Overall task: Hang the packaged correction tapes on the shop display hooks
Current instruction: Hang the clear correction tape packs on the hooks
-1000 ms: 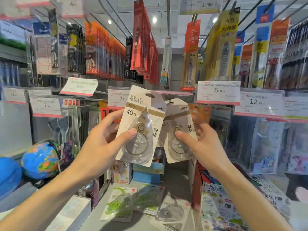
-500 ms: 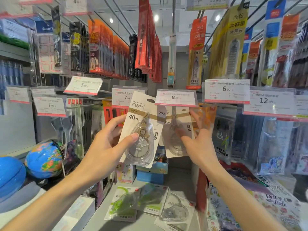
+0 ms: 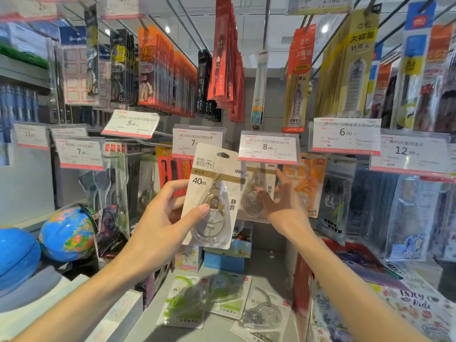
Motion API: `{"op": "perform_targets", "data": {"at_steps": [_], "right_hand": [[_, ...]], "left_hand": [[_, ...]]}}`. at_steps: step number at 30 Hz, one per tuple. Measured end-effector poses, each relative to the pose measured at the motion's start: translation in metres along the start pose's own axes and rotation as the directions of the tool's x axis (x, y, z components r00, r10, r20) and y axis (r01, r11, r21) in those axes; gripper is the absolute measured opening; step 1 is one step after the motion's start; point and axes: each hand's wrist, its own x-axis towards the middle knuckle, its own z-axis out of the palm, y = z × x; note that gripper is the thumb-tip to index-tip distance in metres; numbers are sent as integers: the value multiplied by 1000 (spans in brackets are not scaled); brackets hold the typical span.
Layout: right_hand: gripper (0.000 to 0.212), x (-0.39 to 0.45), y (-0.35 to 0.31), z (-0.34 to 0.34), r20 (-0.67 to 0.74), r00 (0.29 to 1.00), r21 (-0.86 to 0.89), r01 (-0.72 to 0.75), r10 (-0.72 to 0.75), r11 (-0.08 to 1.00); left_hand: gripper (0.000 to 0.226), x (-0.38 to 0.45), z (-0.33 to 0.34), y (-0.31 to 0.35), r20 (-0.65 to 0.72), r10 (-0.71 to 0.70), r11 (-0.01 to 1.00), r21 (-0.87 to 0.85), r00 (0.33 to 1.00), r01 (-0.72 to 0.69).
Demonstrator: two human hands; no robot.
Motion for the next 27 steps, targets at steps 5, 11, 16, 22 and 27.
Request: {"op": "perform_targets", "data": {"at_steps": [5,11,16,22,27], "right_hand": [[40,-16,7,-28,114,992,92,-72,62,993],[11,-60,-1,-52,233,972,396,-58,-39,916],[22,-79,-4,-50,272,962,520,-121,-30,845],[36,-86,-6,-46,319,948,604,-198,-6,772],[33,-85,-1,-54,290,957,601,-165,-21,782]], "left_hand": [[42,-2,11,-7,31,-30,998,-60,999,32],[39,-4,40,-11,83,-75,992,-94,994,82],[35,-5,62,-12,80,-77,991,-108,994,85],[34,-9,66,-8,66,-14,1000,-22,998,16],[28,-4,57,1,83,34,995,88,996,-41]]}}
